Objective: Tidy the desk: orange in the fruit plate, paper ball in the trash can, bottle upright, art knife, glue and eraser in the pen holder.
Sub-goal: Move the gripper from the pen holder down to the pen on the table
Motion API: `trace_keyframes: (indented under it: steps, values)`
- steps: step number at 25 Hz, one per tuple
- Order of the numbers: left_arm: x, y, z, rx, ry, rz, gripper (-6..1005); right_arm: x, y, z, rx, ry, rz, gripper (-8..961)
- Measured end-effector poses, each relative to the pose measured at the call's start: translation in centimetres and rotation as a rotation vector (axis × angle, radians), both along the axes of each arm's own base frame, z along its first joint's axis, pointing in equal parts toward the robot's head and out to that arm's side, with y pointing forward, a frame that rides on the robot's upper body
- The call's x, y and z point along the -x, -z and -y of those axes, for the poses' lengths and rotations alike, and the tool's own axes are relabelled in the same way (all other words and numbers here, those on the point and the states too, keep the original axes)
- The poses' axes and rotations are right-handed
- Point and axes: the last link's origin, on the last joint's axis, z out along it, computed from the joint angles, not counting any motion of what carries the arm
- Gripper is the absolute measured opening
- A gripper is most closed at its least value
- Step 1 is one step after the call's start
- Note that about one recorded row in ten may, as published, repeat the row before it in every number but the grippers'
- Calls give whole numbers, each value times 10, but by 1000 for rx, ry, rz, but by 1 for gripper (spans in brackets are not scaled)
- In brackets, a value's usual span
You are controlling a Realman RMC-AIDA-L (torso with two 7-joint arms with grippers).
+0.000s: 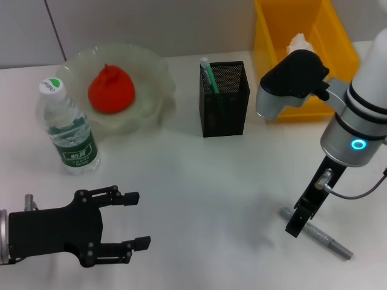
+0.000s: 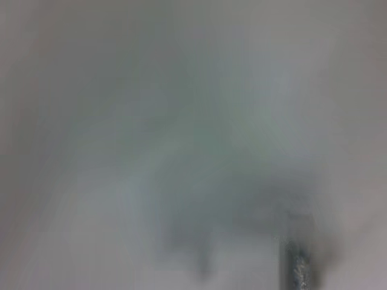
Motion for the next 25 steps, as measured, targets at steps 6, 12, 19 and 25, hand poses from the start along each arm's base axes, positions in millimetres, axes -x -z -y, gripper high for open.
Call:
trace_keyframes:
  steps: [6, 12, 19, 25]
  values:
    - [1, 1, -1, 3, 0, -19, 802, -1, 3, -2, -9, -14, 2, 727]
    - [2, 1, -3, -1, -1, -28, 802, 0, 6, -2, -8, -30, 8, 726]
    - [1, 1, -4, -5, -1, -27, 802, -2, 10, -3, -9, -34, 13, 725]
    - [1, 0, -4, -6, -2, -26, 802, -4, 12, -4, -14, -35, 15, 671]
